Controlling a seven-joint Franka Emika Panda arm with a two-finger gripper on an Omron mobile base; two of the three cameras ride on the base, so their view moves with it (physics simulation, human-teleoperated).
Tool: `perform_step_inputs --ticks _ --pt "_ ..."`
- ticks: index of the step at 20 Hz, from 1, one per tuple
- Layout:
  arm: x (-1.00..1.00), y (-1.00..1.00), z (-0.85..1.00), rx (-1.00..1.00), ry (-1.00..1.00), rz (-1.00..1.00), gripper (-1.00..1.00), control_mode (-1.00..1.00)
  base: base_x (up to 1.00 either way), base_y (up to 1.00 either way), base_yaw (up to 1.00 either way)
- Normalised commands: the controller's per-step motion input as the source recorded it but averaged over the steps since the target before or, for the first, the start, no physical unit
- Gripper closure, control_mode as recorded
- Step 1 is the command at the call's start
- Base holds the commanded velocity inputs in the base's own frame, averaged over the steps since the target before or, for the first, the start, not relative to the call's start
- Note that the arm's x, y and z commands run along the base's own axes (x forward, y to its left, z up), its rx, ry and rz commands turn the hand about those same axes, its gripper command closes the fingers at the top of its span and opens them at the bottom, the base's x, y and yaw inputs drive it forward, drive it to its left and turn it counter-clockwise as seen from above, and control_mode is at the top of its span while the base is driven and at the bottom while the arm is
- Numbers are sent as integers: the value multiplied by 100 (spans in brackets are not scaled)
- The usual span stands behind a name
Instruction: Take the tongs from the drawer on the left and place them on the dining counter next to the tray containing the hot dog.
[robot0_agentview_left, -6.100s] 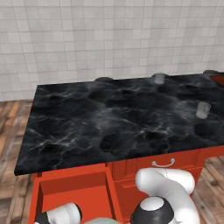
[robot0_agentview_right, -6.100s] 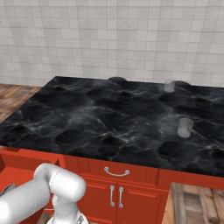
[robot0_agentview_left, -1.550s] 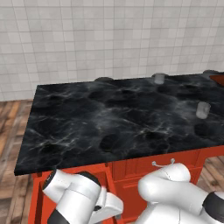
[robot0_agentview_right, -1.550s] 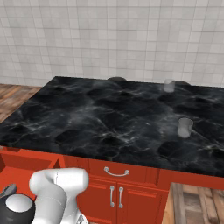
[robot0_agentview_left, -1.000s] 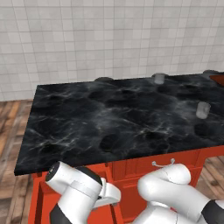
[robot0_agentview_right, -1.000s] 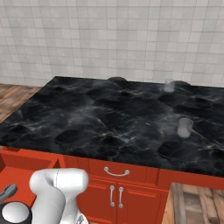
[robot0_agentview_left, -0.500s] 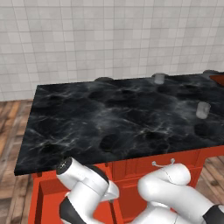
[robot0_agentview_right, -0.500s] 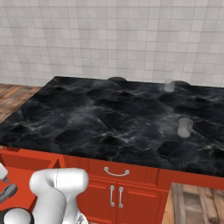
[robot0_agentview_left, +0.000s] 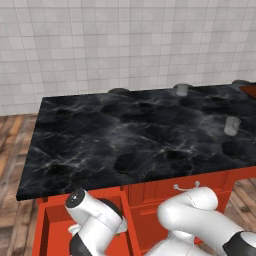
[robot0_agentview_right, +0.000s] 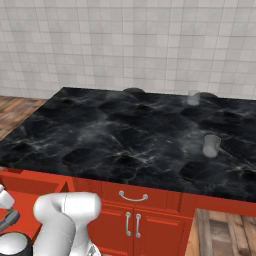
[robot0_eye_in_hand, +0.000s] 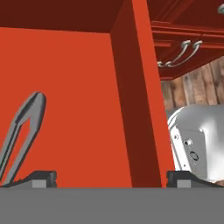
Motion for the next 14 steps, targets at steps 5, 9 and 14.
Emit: perform_step_inputs --ticks 5,9,14 --pt "5 52 -42 8 0 1 -100 -100 0 0 0" --pt "0 48 -30 8 0 -1 -100 -100 0 0 0" --pt "0 36 -18 6 1 -9 -100 -100 0 0 0"
